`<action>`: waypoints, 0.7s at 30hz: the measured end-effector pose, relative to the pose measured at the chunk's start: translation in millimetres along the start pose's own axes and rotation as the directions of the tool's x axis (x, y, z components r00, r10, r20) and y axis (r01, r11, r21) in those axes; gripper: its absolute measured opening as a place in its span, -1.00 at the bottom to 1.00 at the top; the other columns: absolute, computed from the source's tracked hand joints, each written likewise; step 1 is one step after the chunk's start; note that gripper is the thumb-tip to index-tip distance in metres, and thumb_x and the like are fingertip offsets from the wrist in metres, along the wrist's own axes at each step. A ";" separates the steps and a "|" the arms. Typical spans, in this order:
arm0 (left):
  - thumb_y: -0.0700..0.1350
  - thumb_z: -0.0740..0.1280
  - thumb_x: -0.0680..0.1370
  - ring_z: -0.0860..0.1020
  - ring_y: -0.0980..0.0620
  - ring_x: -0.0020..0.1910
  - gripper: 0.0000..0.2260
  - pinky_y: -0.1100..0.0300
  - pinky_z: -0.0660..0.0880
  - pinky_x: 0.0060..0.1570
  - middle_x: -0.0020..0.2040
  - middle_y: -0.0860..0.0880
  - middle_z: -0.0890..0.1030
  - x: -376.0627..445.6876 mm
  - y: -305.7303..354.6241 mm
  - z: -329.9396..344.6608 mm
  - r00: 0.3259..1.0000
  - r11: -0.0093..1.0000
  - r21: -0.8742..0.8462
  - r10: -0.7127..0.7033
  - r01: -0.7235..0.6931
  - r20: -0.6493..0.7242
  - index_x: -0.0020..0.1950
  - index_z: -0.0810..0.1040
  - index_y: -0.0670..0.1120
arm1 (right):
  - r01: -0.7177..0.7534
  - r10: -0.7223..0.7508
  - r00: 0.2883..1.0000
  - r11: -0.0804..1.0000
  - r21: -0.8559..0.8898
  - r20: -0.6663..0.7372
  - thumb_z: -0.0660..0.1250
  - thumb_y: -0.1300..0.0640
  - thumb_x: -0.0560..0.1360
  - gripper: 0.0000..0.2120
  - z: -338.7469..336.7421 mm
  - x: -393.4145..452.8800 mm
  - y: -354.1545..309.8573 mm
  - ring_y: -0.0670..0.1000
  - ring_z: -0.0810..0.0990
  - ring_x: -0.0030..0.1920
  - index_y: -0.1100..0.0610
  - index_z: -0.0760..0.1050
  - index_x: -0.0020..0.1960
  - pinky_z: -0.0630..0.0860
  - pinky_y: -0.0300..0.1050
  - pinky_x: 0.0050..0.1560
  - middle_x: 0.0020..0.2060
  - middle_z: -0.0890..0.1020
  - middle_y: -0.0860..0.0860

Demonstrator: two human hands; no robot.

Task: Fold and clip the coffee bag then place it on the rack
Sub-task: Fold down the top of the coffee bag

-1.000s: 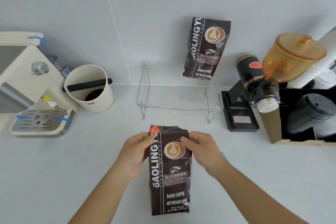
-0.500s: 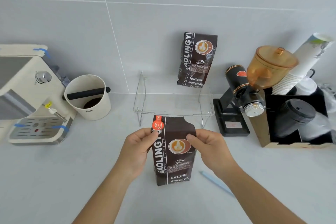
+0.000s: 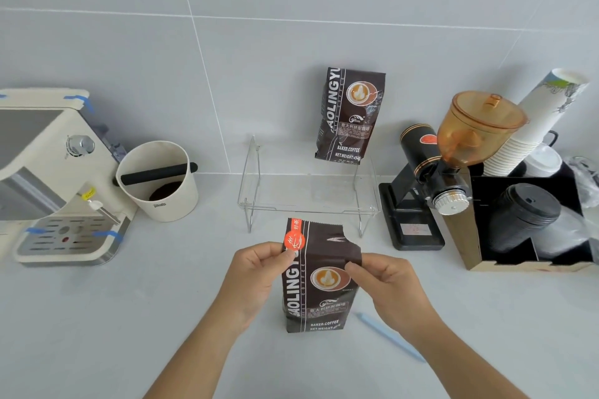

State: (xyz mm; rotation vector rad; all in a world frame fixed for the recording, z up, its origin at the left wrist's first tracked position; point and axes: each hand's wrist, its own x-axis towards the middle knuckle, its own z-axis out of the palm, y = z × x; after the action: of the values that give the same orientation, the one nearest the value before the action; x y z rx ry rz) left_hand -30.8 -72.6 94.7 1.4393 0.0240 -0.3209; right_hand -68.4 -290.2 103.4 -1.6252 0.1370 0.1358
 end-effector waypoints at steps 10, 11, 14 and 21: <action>-0.05 0.37 0.53 0.69 0.08 -0.13 -0.82 0.19 0.51 -0.02 -0.16 -0.04 0.76 12.1 21.3 8.1 0.991 0.997 0.070 0.037 -0.028 -0.129 -0.15 0.73 -0.07 | 0.010 -0.007 1.000 0.989 0.146 -0.021 0.35 0.40 0.51 -0.69 12.1 18.9 -35.8 -0.13 0.72 -0.29 0.05 0.61 0.11 0.56 -0.39 -0.31 -0.27 0.78 -0.05; -0.05 0.37 0.53 0.69 0.08 -0.15 -0.82 0.17 0.51 -0.02 -0.17 -0.05 0.76 13.3 21.8 9.0 0.990 0.998 0.065 0.028 -0.019 -0.138 -0.16 0.73 -0.08 | 0.021 -0.017 0.999 0.991 0.130 -0.026 0.35 0.40 0.52 -0.68 13.5 20.2 -39.4 -0.16 0.68 -0.36 0.02 0.60 0.11 0.53 -0.40 -0.38 -0.33 0.76 -0.06; -0.06 0.37 0.53 0.69 0.03 -0.13 -0.81 0.10 0.53 0.03 -0.16 -0.08 0.76 13.6 21.4 8.5 0.989 0.999 0.054 0.008 0.000 -0.145 -0.17 0.72 -0.10 | 0.069 -0.066 0.997 0.994 0.081 -0.035 0.34 0.40 0.52 -0.62 13.5 22.2 -42.5 -0.21 0.56 -0.50 -0.07 0.54 0.11 0.41 -0.46 -0.52 -0.45 0.69 -0.09; -0.09 0.33 0.56 0.68 0.03 -0.13 -0.79 0.16 0.53 0.00 -0.16 -0.10 0.75 9.2 24.5 5.5 0.991 0.992 0.116 0.071 -0.058 -0.116 -0.16 0.71 -0.12 | 0.150 -0.148 0.988 0.987 0.052 -0.031 0.32 0.48 0.50 -0.59 12.6 23.0 -38.3 -0.20 0.61 -0.43 -0.03 0.62 0.00 0.51 -0.44 -0.36 -0.46 0.69 -0.10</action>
State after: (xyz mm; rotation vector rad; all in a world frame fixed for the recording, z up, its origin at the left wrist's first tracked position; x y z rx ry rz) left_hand -17.4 -77.4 117.2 1.5660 0.0572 -0.1846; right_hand -39.2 -275.5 136.4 -1.5771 0.0392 -0.0049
